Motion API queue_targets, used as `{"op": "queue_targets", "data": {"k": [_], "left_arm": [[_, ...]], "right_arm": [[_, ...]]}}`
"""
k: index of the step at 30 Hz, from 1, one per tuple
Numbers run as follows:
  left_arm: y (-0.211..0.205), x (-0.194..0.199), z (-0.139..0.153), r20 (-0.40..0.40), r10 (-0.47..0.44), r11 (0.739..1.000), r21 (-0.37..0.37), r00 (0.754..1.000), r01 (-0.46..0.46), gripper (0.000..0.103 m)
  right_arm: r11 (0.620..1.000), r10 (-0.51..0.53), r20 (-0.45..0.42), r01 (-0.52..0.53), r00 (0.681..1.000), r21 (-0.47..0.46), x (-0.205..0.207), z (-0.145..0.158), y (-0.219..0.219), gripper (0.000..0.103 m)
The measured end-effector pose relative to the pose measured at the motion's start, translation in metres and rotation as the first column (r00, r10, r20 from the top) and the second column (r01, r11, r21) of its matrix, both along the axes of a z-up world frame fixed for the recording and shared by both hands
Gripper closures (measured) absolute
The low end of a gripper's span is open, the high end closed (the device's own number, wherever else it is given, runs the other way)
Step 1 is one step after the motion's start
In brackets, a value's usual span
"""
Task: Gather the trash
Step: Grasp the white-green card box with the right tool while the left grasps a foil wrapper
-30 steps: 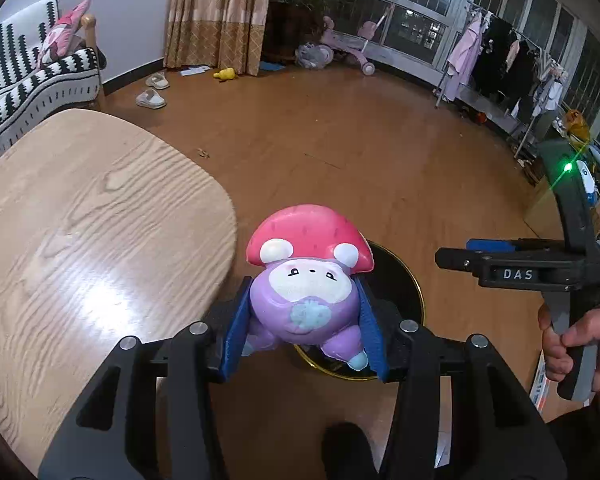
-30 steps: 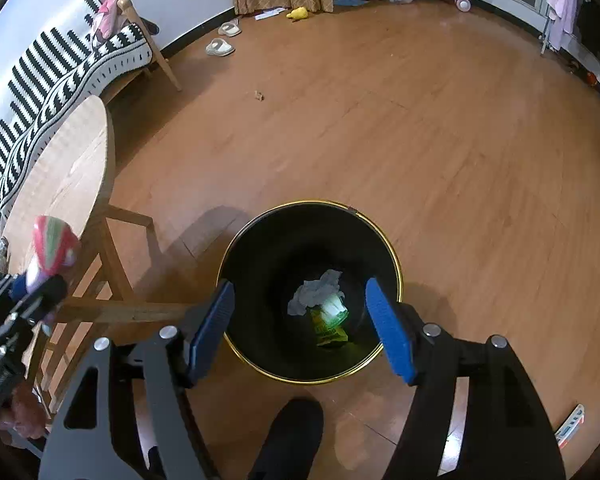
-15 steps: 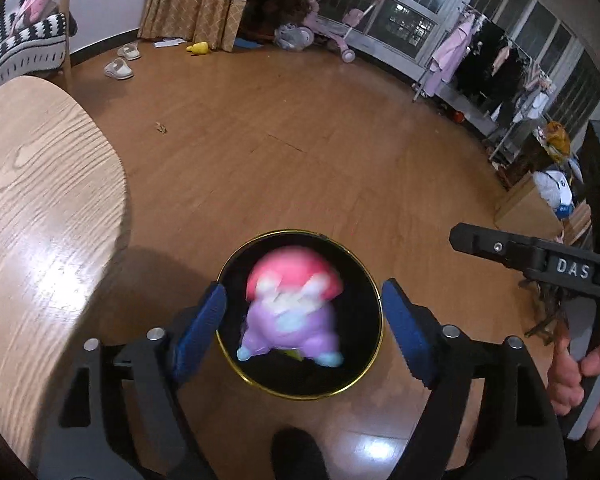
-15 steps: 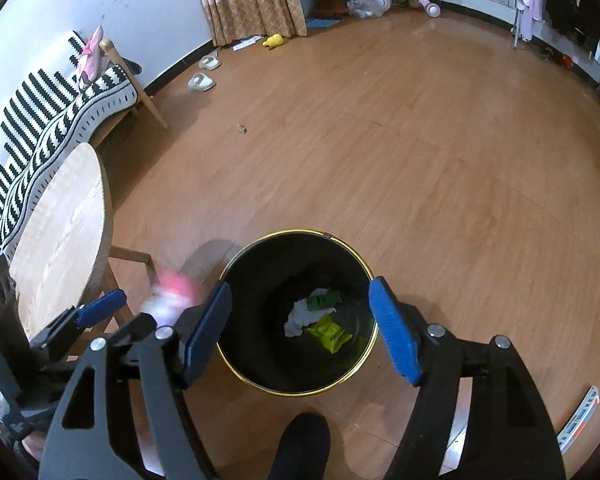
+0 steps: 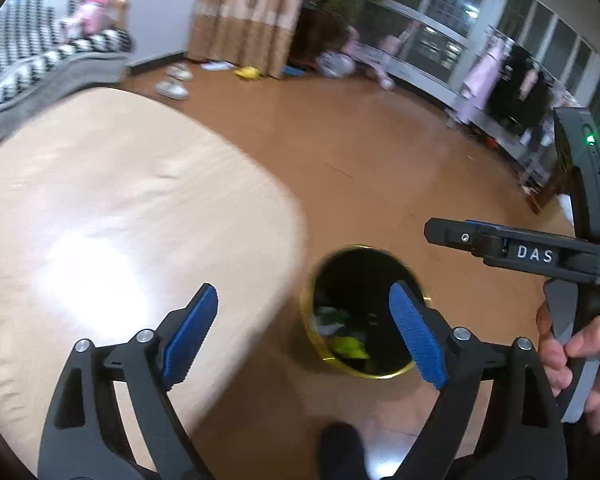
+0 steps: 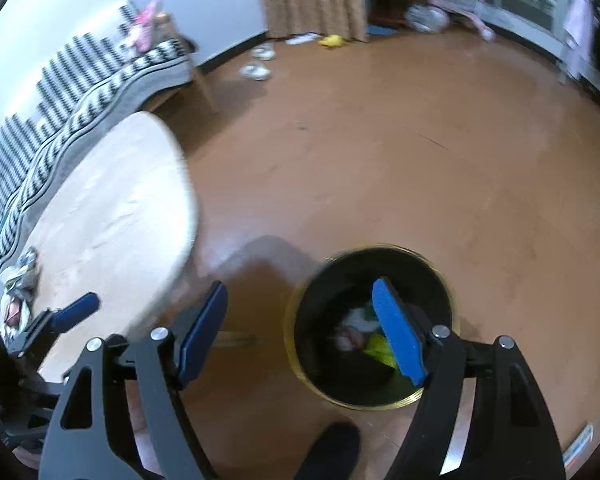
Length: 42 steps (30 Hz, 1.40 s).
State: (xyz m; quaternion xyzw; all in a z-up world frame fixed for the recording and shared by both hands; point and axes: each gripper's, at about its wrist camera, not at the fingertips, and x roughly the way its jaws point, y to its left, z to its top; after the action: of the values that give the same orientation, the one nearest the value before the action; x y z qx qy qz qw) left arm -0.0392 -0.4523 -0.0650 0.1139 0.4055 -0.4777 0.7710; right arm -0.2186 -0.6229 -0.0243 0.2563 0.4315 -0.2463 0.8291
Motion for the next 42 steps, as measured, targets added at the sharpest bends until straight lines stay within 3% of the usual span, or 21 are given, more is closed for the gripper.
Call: {"op": "queue_targets", "data": {"k": [4, 9, 15, 21, 25, 27, 29, 33, 35, 39, 42], "left_arm": [[0.077, 0.034, 0.028, 0.038, 0.127, 0.992, -0.031, 0.991, -0.126, 0.017], [0.175, 0.068, 0.05, 0.078, 0.295, 0.956, -0.024, 0.952, -0.294, 0.017], [0.296, 0.096, 0.052, 0.143, 0.466, 0.881, 0.016, 0.873, -0.473, 0.017], [0.4, 0.111, 0.036, 0.178, 0.584, 0.796, 0.063, 0.792, -0.602, 0.017], [0.437, 0.127, 0.02, 0.172, 0.622, 0.759, 0.105, 0.764, -0.642, 0.017], [0.449, 0.131, 0.014, 0.171, 0.629, 0.75, 0.12, 0.758, -0.65, 0.021], [0.455, 0.134, 0.006, 0.163, 0.63, 0.747, 0.139, 0.759, -0.65, 0.035], [0.457, 0.136, -0.008, 0.138, 0.603, 0.763, 0.189, 0.786, -0.618, 0.056], [0.455, 0.135, -0.01, 0.127, 0.584, 0.775, 0.207, 0.802, -0.597, 0.076], [0.457, 0.129, -0.01, 0.113, 0.562, 0.791, 0.216, 0.819, -0.573, 0.079], [0.465, 0.128, 0.001, 0.089, 0.588, 0.783, 0.184, 0.804, -0.594, 0.079]], "right_arm": [[0.993, 0.117, 0.004, -0.117, 0.993, -0.014, 0.055, 0.006, 0.05, 0.028], [0.956, 0.293, 0.011, -0.293, 0.956, -0.023, 0.125, 0.015, 0.135, 0.027], [0.88, 0.475, 0.019, -0.475, 0.88, -0.031, 0.2, 0.021, 0.24, 0.024], [0.807, 0.591, -0.001, -0.591, 0.807, -0.022, 0.246, 0.013, 0.319, 0.024], [0.766, 0.642, -0.001, -0.642, 0.766, 0.015, 0.265, 0.005, 0.354, 0.021], [0.748, 0.661, 0.013, -0.661, 0.75, 0.064, 0.272, 0.0, 0.366, 0.02], [0.727, 0.679, 0.025, -0.676, 0.734, 0.116, 0.278, -0.005, 0.379, 0.02], [0.69, 0.709, 0.03, -0.702, 0.705, 0.175, 0.287, -0.011, 0.403, 0.019], [0.675, 0.721, 0.025, -0.71, 0.692, 0.201, 0.291, -0.015, 0.413, 0.017], [0.669, 0.725, 0.003, -0.704, 0.689, 0.239, 0.298, -0.021, 0.427, 0.015], [0.696, 0.697, -0.007, -0.675, 0.717, 0.245, 0.309, -0.02, 0.436, 0.009]]}}
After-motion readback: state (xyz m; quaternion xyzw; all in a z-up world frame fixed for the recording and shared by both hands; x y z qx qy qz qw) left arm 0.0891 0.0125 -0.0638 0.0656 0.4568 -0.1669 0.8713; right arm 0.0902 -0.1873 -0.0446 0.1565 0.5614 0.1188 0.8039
